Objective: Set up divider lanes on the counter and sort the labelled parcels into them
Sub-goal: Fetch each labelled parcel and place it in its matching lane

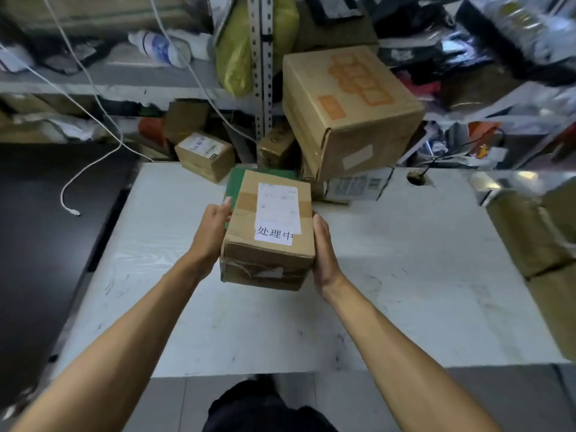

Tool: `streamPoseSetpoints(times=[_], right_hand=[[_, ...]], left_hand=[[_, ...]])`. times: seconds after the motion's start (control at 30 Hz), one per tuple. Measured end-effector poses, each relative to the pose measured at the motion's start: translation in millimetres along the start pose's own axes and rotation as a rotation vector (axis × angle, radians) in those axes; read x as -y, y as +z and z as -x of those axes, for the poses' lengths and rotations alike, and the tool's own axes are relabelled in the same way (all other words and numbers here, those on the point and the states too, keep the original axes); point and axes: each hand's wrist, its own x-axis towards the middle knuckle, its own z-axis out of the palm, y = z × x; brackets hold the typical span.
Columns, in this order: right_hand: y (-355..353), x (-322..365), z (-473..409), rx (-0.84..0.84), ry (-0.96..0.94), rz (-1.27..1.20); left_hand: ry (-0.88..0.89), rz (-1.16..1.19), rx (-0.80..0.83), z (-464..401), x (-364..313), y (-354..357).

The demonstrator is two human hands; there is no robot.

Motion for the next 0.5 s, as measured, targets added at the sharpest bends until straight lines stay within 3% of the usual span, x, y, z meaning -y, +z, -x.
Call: streamPoseSetpoints(times=[0.3,0.5], right_hand=[[-147.0,-5.0,132.0,-0.130,-0.102,0.080],[-251.7,8.6,213.9,-0.296,-0.163,0.070]], left_hand=[[0.034,-0.001,0.048,121.4,27.7,143.4],[0.125,0.018,0.291,187.8,7.3,260.0]])
